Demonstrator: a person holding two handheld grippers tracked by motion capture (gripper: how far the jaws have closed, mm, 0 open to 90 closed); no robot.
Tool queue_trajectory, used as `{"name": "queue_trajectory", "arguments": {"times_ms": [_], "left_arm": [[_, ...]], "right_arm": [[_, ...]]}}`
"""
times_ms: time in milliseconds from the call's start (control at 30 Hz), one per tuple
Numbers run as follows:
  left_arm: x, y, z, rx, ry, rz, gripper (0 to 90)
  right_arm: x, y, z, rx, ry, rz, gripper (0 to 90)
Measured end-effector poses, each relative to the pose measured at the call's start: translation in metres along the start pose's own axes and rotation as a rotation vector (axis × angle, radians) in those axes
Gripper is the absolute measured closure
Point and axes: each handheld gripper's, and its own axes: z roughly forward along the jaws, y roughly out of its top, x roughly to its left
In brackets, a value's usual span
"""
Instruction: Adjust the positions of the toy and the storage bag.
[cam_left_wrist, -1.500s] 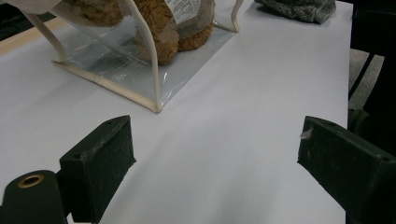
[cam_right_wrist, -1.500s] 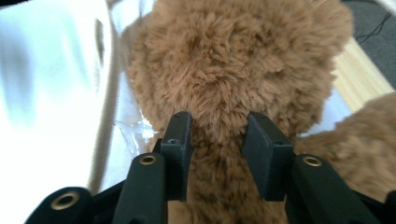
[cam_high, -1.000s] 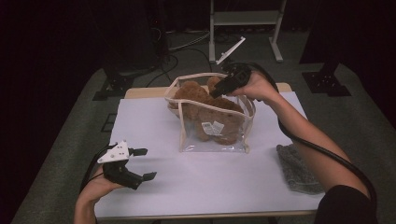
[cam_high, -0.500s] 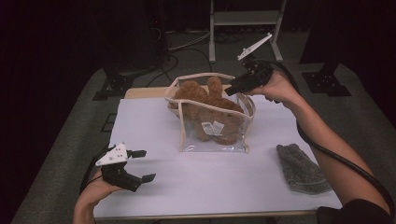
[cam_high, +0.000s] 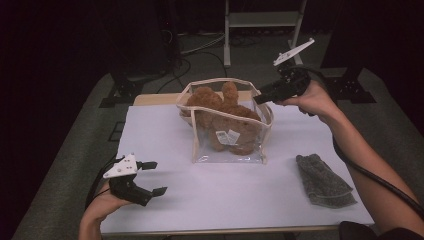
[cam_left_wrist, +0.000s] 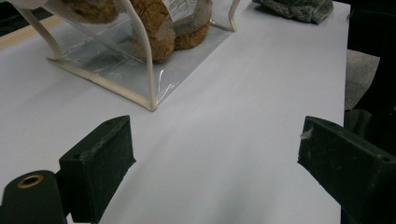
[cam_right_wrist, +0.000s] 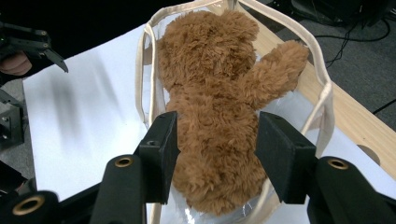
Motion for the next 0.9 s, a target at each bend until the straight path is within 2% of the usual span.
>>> {"name": "queue_trajectory", "arguments": {"times_ms": [233, 600, 900], "left_arm": [[0.0, -0.001, 0.002, 0.006, -0.003, -0.001, 9.4], [0.001, -0.003, 0.005, 0.011, -0.015, -0.007, 9.4], [0.001, -0.003, 0.005, 0.011, -0.018, -0.003, 9.4]], "right_arm": [[-0.001, -0.014, -0.012, -0.014, -0.01, 0.012, 46.7], [-0.006, -0.051, -0.031, -0.046, -0.024, 0.069, 45.1], [-0.004, -0.071, -0.039, -0.063, -0.034, 0.097, 43.9]]}}
